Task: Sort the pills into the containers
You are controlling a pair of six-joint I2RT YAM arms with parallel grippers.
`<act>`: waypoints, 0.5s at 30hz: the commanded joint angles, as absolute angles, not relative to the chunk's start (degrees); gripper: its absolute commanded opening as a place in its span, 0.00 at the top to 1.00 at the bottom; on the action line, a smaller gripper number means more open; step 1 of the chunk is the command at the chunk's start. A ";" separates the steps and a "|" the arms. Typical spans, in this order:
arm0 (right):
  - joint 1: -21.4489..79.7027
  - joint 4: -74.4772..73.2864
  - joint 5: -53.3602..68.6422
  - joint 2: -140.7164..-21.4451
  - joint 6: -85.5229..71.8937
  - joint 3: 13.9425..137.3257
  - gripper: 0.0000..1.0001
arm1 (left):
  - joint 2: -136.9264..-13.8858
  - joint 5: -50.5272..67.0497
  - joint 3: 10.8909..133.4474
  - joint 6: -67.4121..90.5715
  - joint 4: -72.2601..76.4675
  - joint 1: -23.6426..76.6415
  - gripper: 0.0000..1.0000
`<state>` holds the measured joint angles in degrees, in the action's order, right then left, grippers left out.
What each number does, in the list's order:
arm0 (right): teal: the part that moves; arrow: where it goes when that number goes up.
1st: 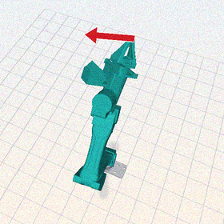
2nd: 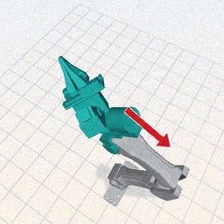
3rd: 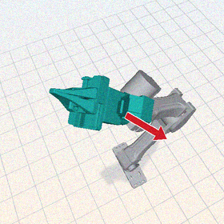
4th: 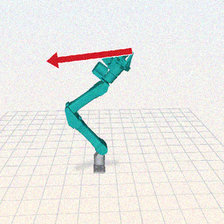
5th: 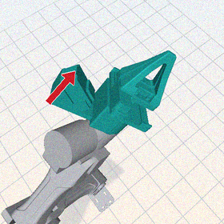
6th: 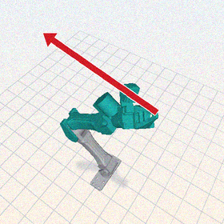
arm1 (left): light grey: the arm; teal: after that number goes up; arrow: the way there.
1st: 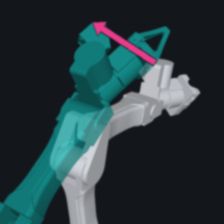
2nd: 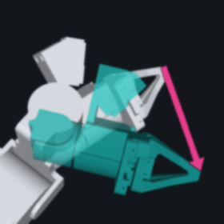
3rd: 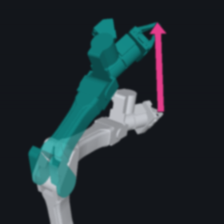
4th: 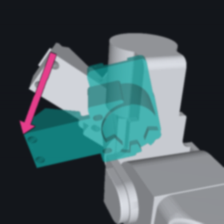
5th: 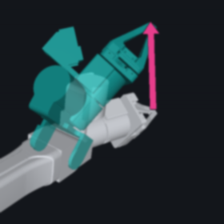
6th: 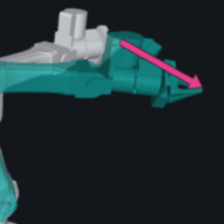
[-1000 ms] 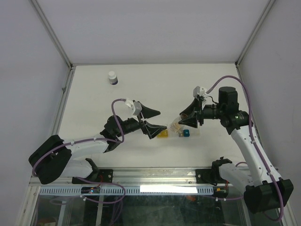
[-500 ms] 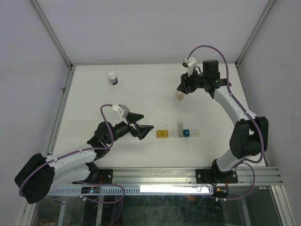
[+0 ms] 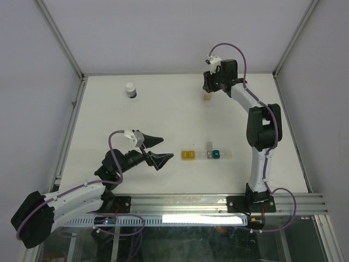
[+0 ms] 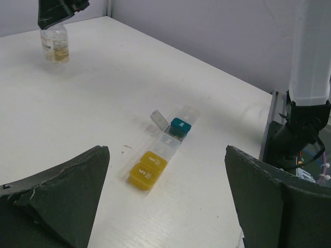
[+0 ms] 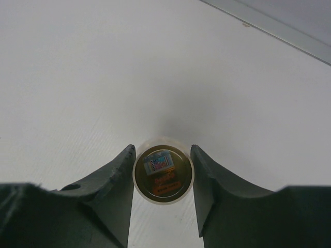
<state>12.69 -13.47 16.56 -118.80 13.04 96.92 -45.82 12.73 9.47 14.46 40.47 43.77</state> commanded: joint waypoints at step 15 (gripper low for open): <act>12.35 -17.42 26.54 -104.27 14.67 93.28 0.13 | -54.78 22.99 15.84 -4.17 44.67 49.51 0.10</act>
<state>12.97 -15.31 17.37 -118.80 12.95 97.01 -53.01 20.14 10.96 6.09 44.64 45.65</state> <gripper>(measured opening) 0.859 0.901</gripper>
